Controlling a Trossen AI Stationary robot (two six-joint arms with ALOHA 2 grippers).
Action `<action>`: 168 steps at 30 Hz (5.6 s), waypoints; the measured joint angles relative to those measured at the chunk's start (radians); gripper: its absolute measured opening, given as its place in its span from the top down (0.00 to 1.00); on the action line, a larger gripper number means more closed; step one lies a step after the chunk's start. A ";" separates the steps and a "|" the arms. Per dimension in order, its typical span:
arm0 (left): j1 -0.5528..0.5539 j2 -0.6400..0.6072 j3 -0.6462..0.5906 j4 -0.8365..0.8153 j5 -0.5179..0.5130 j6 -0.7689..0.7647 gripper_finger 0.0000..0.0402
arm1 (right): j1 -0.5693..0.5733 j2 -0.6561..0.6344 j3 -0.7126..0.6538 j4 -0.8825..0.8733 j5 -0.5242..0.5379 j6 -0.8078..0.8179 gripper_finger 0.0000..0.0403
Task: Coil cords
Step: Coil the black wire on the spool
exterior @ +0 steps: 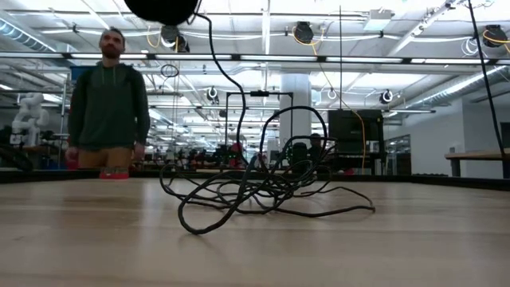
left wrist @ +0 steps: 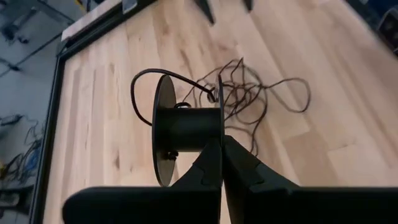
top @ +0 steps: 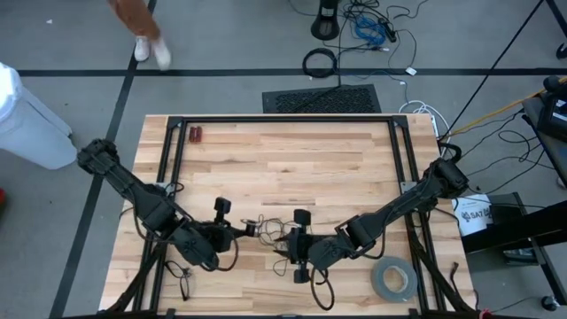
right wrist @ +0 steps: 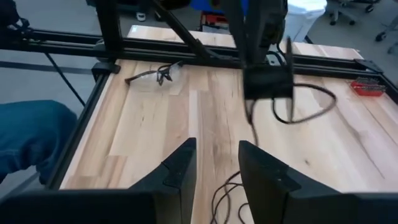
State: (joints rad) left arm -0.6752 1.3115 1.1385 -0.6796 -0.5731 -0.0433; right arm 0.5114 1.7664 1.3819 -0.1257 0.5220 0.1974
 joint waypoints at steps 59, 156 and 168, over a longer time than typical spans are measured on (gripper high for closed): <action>-0.224 -0.020 0.000 0.159 -0.113 0.059 1.00 | 0.072 0.106 0.000 0.234 0.134 0.082 0.50; -0.297 0.073 0.001 0.478 -0.161 0.189 1.00 | 0.080 0.114 0.231 -0.070 -0.208 -0.136 1.00; -0.296 0.081 0.001 0.553 -0.129 0.258 1.00 | 0.077 0.114 0.231 -0.078 -0.210 -0.127 1.00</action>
State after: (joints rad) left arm -0.9710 1.3930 1.1397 -0.1263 -0.7018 0.2142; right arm 0.5880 1.8809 1.6127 -0.2036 0.3119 0.0700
